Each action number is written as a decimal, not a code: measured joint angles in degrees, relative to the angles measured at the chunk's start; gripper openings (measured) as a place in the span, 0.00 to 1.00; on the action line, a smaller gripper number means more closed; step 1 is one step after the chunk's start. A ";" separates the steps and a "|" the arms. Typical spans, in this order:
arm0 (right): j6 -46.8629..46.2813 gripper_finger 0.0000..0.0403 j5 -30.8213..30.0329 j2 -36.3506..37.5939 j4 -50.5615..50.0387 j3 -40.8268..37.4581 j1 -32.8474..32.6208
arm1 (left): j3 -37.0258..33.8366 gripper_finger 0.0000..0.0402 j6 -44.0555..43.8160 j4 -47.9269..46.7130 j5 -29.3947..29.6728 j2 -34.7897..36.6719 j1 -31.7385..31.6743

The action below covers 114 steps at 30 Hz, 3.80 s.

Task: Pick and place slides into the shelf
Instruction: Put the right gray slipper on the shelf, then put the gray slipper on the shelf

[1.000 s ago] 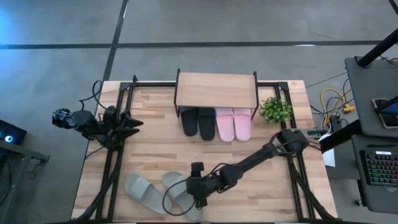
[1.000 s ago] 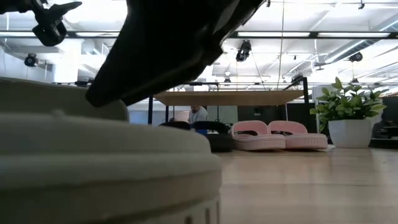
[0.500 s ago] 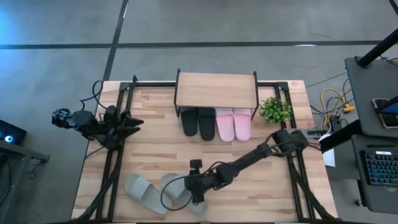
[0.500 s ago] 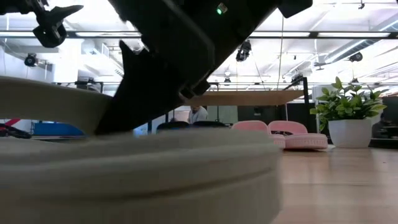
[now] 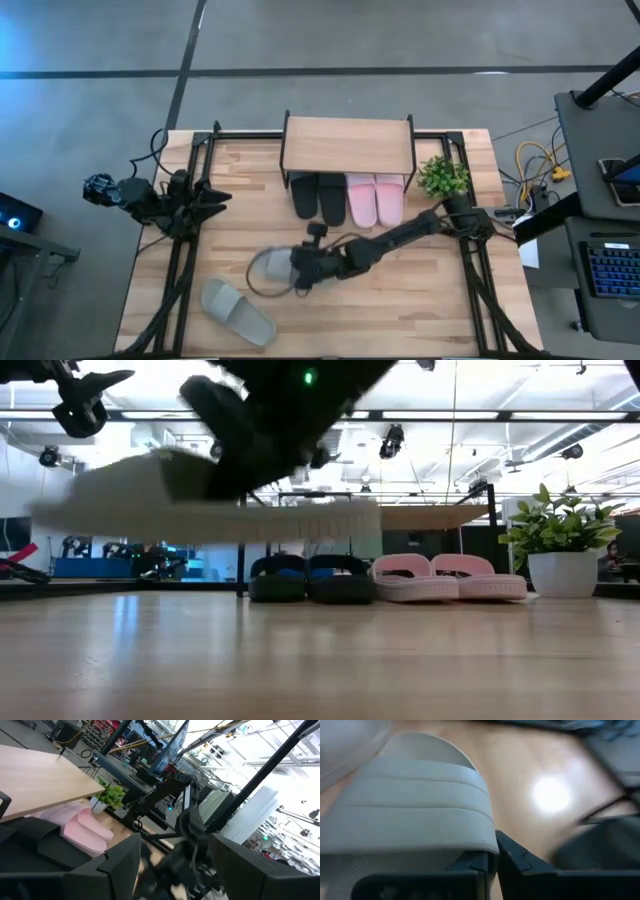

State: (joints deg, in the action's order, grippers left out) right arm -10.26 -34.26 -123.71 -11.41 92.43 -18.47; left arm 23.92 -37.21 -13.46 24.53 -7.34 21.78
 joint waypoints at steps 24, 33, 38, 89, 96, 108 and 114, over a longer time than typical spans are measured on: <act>-67.90 0.03 -30.30 24.56 -66.50 0.03 18.25 | -0.66 0.56 3.64 -2.57 2.89 -3.83 0.00; -62.99 0.03 -18.18 22.24 -62.40 -0.83 33.61 | -0.61 0.56 6.47 -2.09 2.95 -11.22 -0.02; -54.19 0.03 -14.82 19.66 -58.92 -0.84 37.35 | -0.59 0.56 6.47 -2.07 2.95 -13.57 -0.02; -45.80 0.49 -13.62 19.74 -73.46 18.69 16.41 | 4.11 0.52 0.04 -13.82 -1.62 -14.72 0.02; -51.51 0.49 -13.79 19.96 -78.47 25.09 11.04 | 13.85 0.45 -0.10 -23.82 -2.97 -23.98 0.00; -53.18 0.49 6.33 20.17 -78.63 22.13 5.07 | 30.73 0.45 -5.05 -46.75 -9.52 -48.54 1.13; -52.04 0.49 8.39 20.21 -78.59 19.52 0.28 | 39.31 0.45 -14.92 -57.01 -7.19 -59.89 5.14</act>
State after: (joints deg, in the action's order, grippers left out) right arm -62.31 -25.87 -103.50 -90.00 111.95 -18.19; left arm 63.24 -52.13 -70.47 17.34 -67.23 26.92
